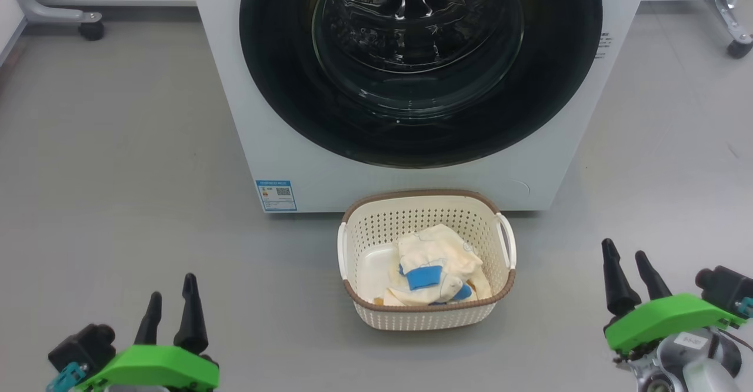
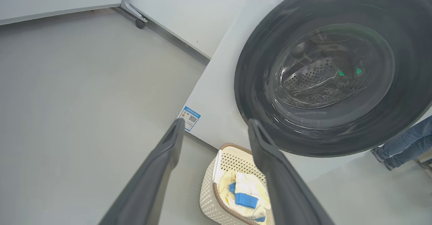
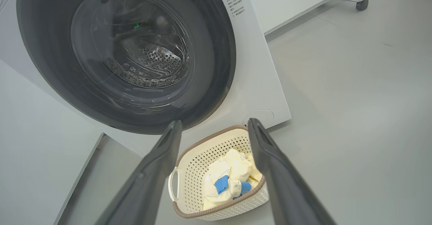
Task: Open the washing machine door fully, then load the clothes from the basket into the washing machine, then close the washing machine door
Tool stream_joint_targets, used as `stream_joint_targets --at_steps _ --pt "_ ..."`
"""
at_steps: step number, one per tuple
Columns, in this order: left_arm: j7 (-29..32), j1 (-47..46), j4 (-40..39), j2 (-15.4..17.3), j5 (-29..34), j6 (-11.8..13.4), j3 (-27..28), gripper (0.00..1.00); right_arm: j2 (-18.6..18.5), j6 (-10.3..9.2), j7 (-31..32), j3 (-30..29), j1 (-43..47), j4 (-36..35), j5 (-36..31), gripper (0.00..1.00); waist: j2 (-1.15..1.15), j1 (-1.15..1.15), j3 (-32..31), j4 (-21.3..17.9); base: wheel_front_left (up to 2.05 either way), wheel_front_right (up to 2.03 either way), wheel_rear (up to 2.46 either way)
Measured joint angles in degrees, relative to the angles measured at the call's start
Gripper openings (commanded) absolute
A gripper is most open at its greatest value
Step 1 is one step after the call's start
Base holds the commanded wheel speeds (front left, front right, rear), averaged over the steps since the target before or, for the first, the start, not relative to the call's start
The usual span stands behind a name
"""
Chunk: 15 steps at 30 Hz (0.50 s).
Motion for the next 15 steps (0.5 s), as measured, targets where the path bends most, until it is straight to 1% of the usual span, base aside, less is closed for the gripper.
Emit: stream_joint_targets --at_steps 6,8,15 --pt "-1.01 -0.43 1.0 0.49 5.17 0.07 -1.15 1.0 0.04 0.0 -0.04 0.71 0.0 -0.08 -4.23 1.0 0.0 0.0 -0.16 0.15 0.0 0.0 0.0" --pt "-1.3 -0.71 1.37 0.6 6.75 0.58 -1.57 1.0 0.08 0.0 -0.05 0.86 0.0 -0.35 -5.75 1.0 0.0 0.0 -0.23 0.17 0.0 0.0 0.0" --pt "-2.5 -0.81 1.98 0.94 11.77 0.99 -2.46 1.0 0.14 0.0 -0.16 1.04 0.01 -1.0 -10.92 1.0 0.0 0.0 -0.49 0.14 0.0 0.0 0.0"
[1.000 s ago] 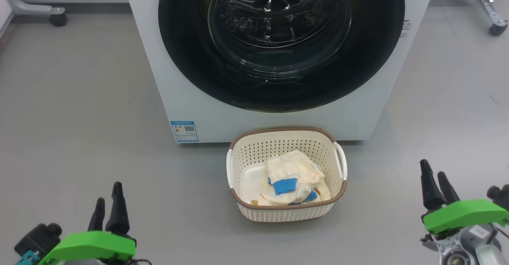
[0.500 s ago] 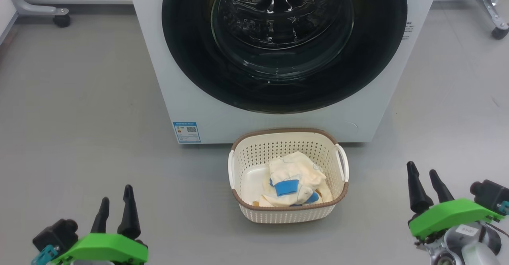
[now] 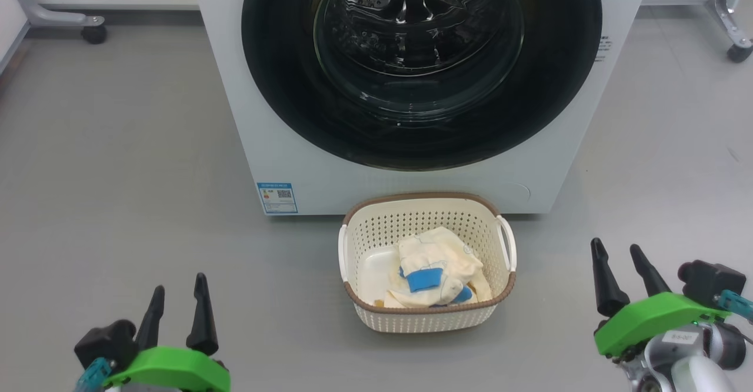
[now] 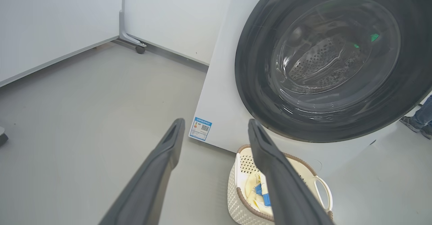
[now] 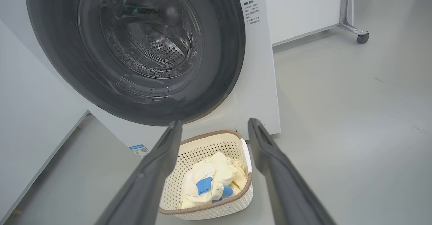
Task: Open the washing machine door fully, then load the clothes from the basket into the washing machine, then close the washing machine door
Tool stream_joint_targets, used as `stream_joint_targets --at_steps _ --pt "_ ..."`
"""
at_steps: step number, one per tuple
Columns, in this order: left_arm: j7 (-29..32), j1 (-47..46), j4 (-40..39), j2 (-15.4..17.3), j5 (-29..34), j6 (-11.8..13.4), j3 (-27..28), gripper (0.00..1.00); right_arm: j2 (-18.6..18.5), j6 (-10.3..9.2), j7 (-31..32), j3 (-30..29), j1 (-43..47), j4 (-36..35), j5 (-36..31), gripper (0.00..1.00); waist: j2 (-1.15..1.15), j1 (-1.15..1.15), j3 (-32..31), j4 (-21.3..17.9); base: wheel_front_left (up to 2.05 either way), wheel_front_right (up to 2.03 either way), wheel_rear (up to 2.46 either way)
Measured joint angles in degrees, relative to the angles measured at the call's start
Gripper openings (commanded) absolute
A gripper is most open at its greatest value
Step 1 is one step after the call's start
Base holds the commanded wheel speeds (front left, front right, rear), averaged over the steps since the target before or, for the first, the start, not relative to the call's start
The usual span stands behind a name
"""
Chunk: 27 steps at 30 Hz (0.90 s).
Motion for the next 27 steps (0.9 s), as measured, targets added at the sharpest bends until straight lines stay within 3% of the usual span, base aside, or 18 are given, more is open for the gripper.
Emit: stream_joint_targets --at_steps 27 --pt "-4.54 -1.6 0.6 0.55 15.59 1.26 -2.25 1.0 0.03 0.0 -3.24 -0.25 0.0 -2.08 -19.57 1.0 0.0 0.0 0.18 0.31 0.0 0.0 0.0"
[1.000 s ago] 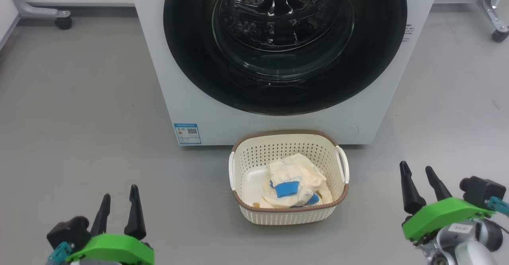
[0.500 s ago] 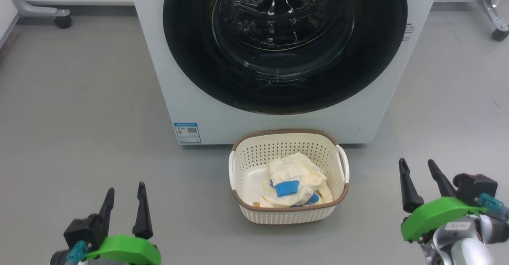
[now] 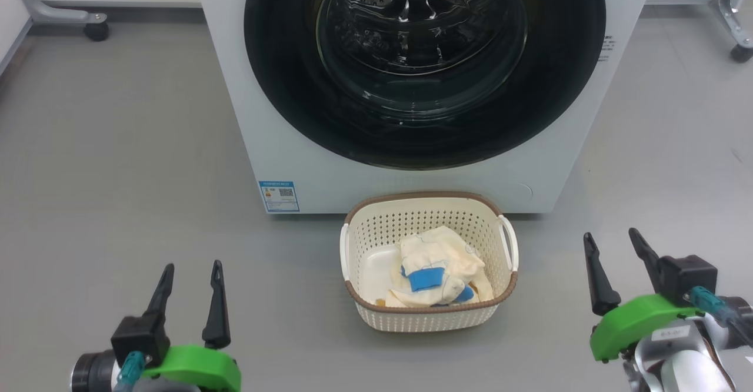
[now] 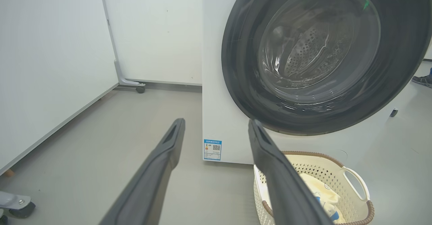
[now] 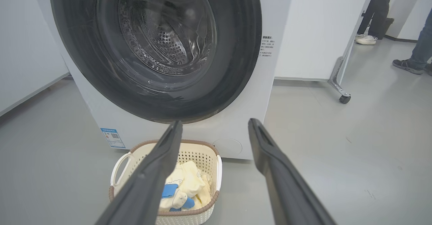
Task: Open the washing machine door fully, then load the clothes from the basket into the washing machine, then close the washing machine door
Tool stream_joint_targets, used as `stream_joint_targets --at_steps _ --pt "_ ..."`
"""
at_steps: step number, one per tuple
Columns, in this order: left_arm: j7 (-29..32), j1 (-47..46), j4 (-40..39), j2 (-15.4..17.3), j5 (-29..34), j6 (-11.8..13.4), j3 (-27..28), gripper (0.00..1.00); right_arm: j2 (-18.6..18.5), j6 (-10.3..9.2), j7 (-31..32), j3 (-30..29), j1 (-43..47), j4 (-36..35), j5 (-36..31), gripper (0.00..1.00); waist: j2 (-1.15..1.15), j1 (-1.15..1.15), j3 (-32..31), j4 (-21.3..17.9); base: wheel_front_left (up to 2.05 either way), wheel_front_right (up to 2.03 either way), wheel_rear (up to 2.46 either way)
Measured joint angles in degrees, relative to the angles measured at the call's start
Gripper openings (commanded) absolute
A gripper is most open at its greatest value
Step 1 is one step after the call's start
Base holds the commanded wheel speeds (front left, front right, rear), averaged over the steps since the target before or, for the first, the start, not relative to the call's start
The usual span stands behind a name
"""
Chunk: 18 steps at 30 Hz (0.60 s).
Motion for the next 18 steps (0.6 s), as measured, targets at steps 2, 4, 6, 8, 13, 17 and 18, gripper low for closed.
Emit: stream_joint_targets --at_steps 2,4,6,8,13,17,18 --pt "-0.02 -0.15 0.18 0.02 0.63 0.0 -0.01 1.0 0.0 0.0 -0.12 0.0 0.0 -0.07 -1.38 1.0 0.0 0.0 -0.02 0.02 0.0 0.0 0.0" --pt "-0.37 -0.35 0.31 0.13 1.97 0.1 -0.03 1.0 -0.01 0.0 -0.53 -0.01 -0.01 -0.2 -2.66 1.0 0.0 0.0 -0.03 0.01 0.0 0.0 0.0" --pt "-0.42 -0.71 0.35 0.24 2.97 0.26 -0.07 1.0 -0.01 0.0 -0.91 0.0 -0.01 -0.21 -4.04 1.0 0.0 0.0 -0.03 -0.02 0.0 0.0 0.0" --pt "-0.42 -0.94 0.46 0.33 3.45 0.26 -0.1 1.0 -0.01 0.0 -0.96 0.02 -0.01 -0.21 -4.49 1.0 0.0 0.0 -0.05 -0.09 0.0 0.0 0.0" --pt "-0.41 -0.96 0.86 0.41 3.44 0.57 -0.24 1.0 -0.01 0.0 -0.97 -0.09 -0.01 -0.2 -4.49 1.0 0.0 0.0 -0.02 -0.19 0.0 0.0 0.0" --pt "-0.36 -0.96 0.92 0.55 3.41 0.78 -0.44 1.0 -0.01 0.0 -0.98 -0.24 -0.01 -0.25 -4.49 1.0 0.0 0.0 0.09 -0.28 0.0 0.0 0.0" --pt "-0.35 -0.96 0.92 0.6 3.35 0.83 -0.51 1.0 -0.01 0.0 -1.0 -0.29 -0.01 -0.26 -4.49 1.0 0.0 0.0 0.12 -0.31 0.0 0.0 0.0"
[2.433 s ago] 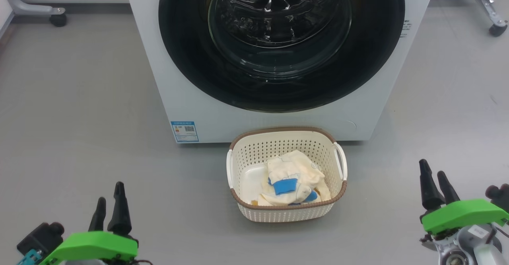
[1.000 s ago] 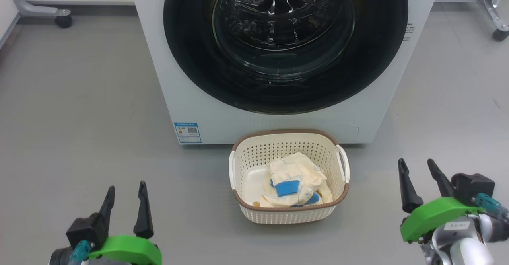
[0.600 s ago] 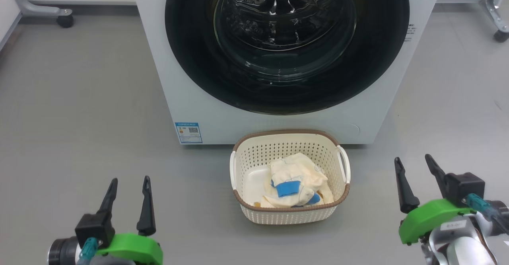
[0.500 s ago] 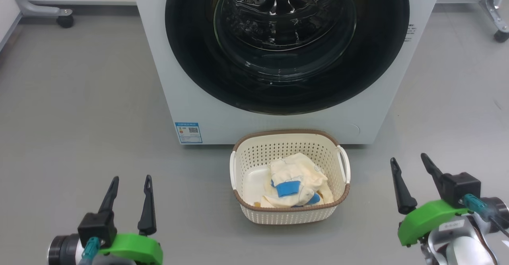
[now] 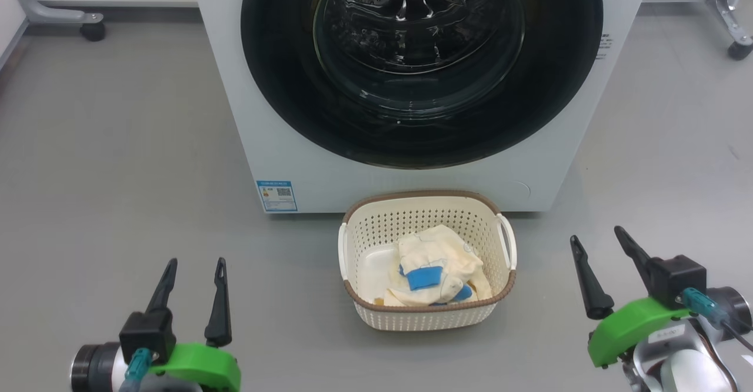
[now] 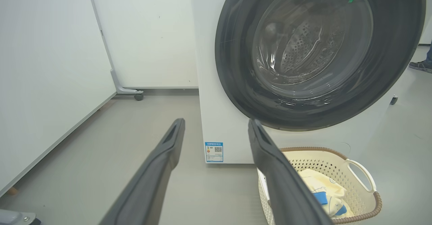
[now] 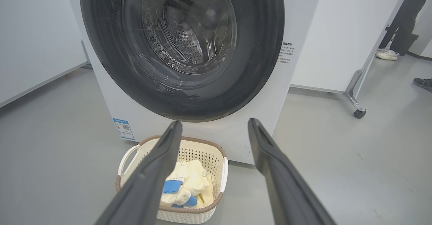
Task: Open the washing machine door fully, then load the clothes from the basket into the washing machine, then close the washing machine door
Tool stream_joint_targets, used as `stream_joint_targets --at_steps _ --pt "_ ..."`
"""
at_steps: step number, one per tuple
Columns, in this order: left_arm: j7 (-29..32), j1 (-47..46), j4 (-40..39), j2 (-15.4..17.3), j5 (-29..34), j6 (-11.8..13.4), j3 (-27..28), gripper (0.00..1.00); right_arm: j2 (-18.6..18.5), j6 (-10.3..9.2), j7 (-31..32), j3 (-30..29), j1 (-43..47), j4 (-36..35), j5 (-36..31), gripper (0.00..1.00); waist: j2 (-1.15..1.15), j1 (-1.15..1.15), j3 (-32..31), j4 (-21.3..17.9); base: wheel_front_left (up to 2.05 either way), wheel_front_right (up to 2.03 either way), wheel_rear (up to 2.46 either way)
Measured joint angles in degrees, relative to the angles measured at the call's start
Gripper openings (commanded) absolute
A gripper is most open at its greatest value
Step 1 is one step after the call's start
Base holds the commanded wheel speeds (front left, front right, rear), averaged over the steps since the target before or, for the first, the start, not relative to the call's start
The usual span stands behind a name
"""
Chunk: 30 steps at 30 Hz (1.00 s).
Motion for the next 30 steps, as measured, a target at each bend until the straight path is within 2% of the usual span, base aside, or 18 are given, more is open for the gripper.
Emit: stream_joint_targets --at_steps 9,14,30 --pt "0.01 -0.01 0.08 0.44 -0.05 0.38 -0.38 1.0 0.0 0.0 -0.02 -0.13 0.0 0.0 0.08 1.0 0.0 0.0 0.12 -0.11 0.04 0.04 -0.09" --pt "0.01 -0.02 0.07 1.19 -0.05 0.41 -1.08 1.0 0.0 0.0 -0.27 -0.22 0.0 0.0 0.35 1.0 0.0 0.0 0.01 -0.36 0.52 0.52 -1.05" --pt "-0.07 -0.21 0.36 1.9 -0.08 0.92 -1.9 1.0 0.27 0.0 -0.45 -1.29 -0.13 -0.02 0.34 1.0 0.0 0.0 -0.14 -0.86 1.13 1.13 -2.26"
